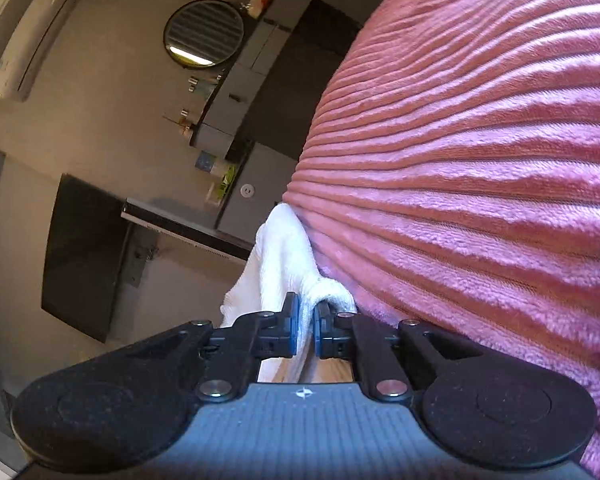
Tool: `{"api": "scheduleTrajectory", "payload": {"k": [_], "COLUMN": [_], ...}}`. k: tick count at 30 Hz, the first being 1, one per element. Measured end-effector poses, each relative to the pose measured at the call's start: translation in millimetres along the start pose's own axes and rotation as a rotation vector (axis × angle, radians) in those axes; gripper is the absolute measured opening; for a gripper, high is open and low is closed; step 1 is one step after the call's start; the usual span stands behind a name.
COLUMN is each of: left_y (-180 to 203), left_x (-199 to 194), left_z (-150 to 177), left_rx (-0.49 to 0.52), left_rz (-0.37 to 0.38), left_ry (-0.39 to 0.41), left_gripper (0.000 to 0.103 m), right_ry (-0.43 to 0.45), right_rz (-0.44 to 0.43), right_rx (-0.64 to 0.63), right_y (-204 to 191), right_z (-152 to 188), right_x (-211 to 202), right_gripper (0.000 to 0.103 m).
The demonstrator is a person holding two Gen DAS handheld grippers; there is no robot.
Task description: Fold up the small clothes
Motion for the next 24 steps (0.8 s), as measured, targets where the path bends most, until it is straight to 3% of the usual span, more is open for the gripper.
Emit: {"api": "scheduleTrajectory", "payload": {"k": [5,7,10,13,17,19,21,22,23,24], "left_y": [5,6,-2,-15,-22,-21,-17,-15,-13,-10], "left_x": [-13,-7,6,1,-1,2,5,8,10,11], "left_z": [-11,-12,-5,-1,-2,-4,-4,-5,-4,-6], "left_rx": [0.053,0.081,0.065,-0.006,-0.055,-0.041,-0.021,-0.010,0.001,0.018], "left_rz": [-0.004,-0.030,-0.112,-0.058,-0.021,-0.010,-0.011,-0.020,-0.027,-0.036], "left_ry": [0.085,0.054,-0.031,-0.011,-0.012,-0.024,-0.035,-0.045,-0.048,-0.050], "left_gripper": [0.014,0.018,0.024,0.032,0.037,0.032,0.027,0.016,0.011,0.011], "right_ry": [-0.003,0.009,0.102,0.116,-0.016,-0.084,-0.130,-0.140,-0.134,-0.128], "right_rz": [0.049,0.083,0.168,0.067,-0.042,-0.014,0.077,0.118,0.127,0.126], "right_rx": [-0.079,-0.110,-0.210,-0.280,-0.350,-0.391,-0.430,-0.441,-0.446,-0.439], "right_y": [-12,-18,-32,-46,-55,-53,-46,-39,-34,-33], "right_z": [2,0,-3,2,32,47,56,58,57,54], "right_x": [-11,-18,-35,-40,-19,-6,8,13,14,12], "right_gripper": [0.008,0.009,0.018,0.019,0.019,0.019,0.019,0.013,0.003,0.001]}}
Point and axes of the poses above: each gripper's, at about its wrist camera, not at the fingertips, and x roughly the way its jaws point, y to its right, z to its underside, the point moved 1 cm from there along x, roughly the way its jaws point, and after that the axes turned 8 degrees about x, right-handed, at the moved point
